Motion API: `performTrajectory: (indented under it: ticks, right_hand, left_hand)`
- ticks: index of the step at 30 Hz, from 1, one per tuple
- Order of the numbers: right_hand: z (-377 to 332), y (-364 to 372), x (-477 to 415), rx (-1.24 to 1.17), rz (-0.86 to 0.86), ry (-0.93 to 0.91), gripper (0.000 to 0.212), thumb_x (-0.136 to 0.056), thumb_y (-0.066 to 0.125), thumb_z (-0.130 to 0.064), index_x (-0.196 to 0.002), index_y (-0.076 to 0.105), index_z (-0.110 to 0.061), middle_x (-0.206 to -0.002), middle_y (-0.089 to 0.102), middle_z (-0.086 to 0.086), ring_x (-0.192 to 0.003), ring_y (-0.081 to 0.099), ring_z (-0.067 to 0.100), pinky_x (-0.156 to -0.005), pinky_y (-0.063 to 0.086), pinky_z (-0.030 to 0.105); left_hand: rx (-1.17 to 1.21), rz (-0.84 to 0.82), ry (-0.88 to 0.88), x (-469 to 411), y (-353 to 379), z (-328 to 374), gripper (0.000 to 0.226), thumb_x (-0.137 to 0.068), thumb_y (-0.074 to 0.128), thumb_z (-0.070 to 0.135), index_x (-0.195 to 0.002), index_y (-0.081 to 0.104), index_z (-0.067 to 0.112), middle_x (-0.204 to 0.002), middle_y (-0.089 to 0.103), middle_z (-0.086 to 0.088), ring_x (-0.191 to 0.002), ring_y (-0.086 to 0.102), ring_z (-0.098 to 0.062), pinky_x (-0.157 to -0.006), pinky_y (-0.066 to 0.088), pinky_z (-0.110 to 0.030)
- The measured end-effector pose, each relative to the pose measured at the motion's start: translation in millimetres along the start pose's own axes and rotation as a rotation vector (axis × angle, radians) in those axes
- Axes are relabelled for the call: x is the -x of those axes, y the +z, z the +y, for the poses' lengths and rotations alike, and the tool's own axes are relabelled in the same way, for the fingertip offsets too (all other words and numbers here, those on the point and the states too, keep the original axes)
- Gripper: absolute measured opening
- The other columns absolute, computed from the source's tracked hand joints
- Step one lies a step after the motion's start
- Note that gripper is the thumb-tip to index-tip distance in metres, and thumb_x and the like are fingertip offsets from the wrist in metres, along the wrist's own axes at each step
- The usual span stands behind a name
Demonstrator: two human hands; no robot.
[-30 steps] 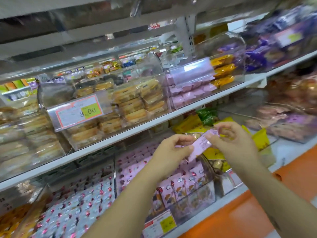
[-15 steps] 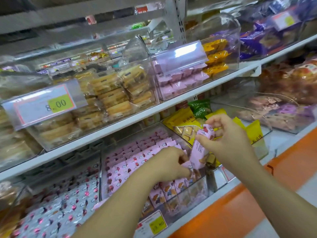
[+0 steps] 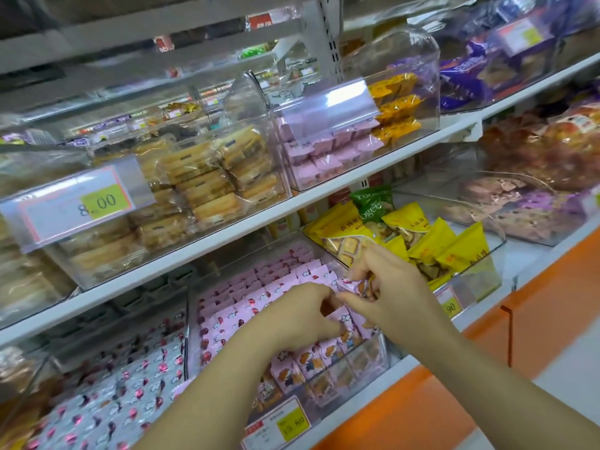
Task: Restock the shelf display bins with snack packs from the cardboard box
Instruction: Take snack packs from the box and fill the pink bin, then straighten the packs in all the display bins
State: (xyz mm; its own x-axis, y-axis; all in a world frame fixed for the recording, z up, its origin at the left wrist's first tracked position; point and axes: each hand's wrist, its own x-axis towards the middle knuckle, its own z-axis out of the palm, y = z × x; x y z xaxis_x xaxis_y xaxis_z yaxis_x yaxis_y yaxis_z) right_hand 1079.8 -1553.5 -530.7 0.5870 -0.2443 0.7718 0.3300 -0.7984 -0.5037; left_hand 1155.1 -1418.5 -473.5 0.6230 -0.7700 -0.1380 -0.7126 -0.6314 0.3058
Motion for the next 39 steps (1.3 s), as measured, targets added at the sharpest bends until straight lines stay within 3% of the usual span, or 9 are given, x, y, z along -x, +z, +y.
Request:
performTrajectory:
  ticks: [6, 11, 14, 19, 22, 27, 31, 35, 39]
  right_hand:
    - [18.9, 4.6, 24.7, 0.055, 0.025, -0.116, 0.046, -0.072, 0.082, -0.022, -0.075, 0.036, -0.025, -0.077, 0.035, -0.010, -0.059, 0.034, 0.007, -0.054, 0.032, 0.014]
    - [20.1, 8.3, 21.7, 0.251, -0.052, -0.104, 0.030, -0.073, 0.061, -0.054, -0.084, 0.064, -0.026, -0.076, 0.057, -0.016, -0.072, 0.043, 0.007, -0.065, 0.029, 0.017]
    - [17.9, 3.3, 25.4, 0.351, -0.128, -0.082, 0.042, -0.070, 0.065, -0.053, -0.105, 0.065, -0.031, -0.091, 0.067, -0.016, -0.082, 0.055, 0.016, -0.069, 0.035, 0.027]
    - [1.9, -8.6, 43.1, 0.495, -0.168, -0.089, 0.068, -0.071, 0.067, -0.045, -0.132, 0.049, -0.021, -0.125, 0.060, -0.003, -0.109, 0.049, 0.020, -0.081, 0.049, 0.038]
    - [-26.0, -9.5, 49.7, 0.464, -0.114, -0.153, 0.047, -0.076, 0.056, -0.035, -0.120, 0.056, -0.021, -0.115, 0.062, -0.001, -0.106, 0.050, 0.019, -0.088, 0.043, 0.032]
    - [-86.0, 15.1, 90.4, 0.237, -0.216, -0.072, 0.032, -0.075, 0.048, -0.029, -0.102, 0.063, -0.020, -0.091, 0.066, -0.001, -0.089, 0.059, 0.023, -0.073, 0.041, 0.034]
    - [-118.1, 44.0, 151.1, 0.038, -0.313, 0.104, 0.037, -0.071, 0.057, -0.018, -0.106, 0.067, -0.014, -0.095, 0.070, 0.001, -0.084, 0.057, 0.010, -0.074, 0.040, 0.020]
    - [-131.7, 75.5, 218.6, -0.041, -0.549, 0.276, 0.030, -0.081, 0.061, -0.014, -0.109, 0.064, -0.024, -0.091, 0.064, -0.009, -0.080, 0.061, 0.012, -0.078, 0.051, 0.031]
    - [-133.5, 101.6, 260.4, 0.025, -0.800, 0.405, 0.032, -0.088, 0.063, -0.013, -0.117, 0.060, -0.023, -0.090, 0.055, -0.014, -0.088, 0.057, 0.007, -0.080, 0.042, 0.017]
  left_hand:
    - [0.119, -0.003, -0.011, -0.2, 2.2, -7.2, 0.016, -0.086, 0.068, 0.029, -0.093, 0.054, 0.028, -0.085, 0.052, 0.012, -0.056, 0.049, 0.003, -0.050, 0.033, -0.009]
    - [0.069, 0.035, -0.024, -0.4, 4.7, -4.3, 0.018, -0.087, 0.067, 0.031, -0.093, 0.051, 0.025, -0.090, 0.051, 0.012, -0.065, 0.046, 0.001, -0.054, 0.033, -0.013]
    - [0.024, 0.079, -0.065, 3.7, 6.4, -4.3, 0.024, -0.087, 0.066, 0.038, -0.103, 0.052, 0.027, -0.099, 0.052, 0.008, -0.079, 0.051, -0.006, -0.069, 0.044, -0.023]
    - [-0.192, 0.308, -0.070, 33.2, 9.5, 4.5, 0.037, -0.093, 0.055, 0.042, -0.128, 0.049, 0.031, -0.119, 0.059, 0.011, -0.103, 0.058, -0.012, -0.085, 0.048, -0.031]
    - [-0.182, 0.540, 0.022, 61.8, 17.2, 6.9, 0.032, -0.096, 0.050, 0.033, -0.127, 0.052, 0.030, -0.123, 0.058, 0.009, -0.108, 0.057, -0.015, -0.088, 0.048, -0.034]
    - [0.021, 0.726, 0.097, 124.3, 58.7, -8.6, 0.023, -0.091, 0.049, 0.027, -0.110, 0.062, 0.025, -0.107, 0.065, 0.006, -0.094, 0.062, -0.019, -0.075, 0.050, -0.037]
    - [0.133, 0.700, 0.025, 181.0, 109.2, -37.2, 0.026, -0.085, 0.048, 0.025, -0.105, 0.063, 0.021, -0.100, 0.066, 0.002, -0.087, 0.064, -0.021, -0.072, 0.053, -0.038]
    - [0.244, 0.619, -0.166, 241.3, 171.3, -83.2, 0.021, -0.090, 0.053, 0.019, -0.107, 0.063, 0.025, -0.104, 0.067, 0.005, -0.092, 0.064, -0.019, -0.077, 0.053, -0.038]
    - [0.354, 0.457, -0.369, 285.3, 233.8, -127.4, 0.022, -0.094, 0.053, 0.018, -0.112, 0.062, 0.028, -0.111, 0.064, 0.008, -0.100, 0.061, -0.011, -0.083, 0.054, -0.037]
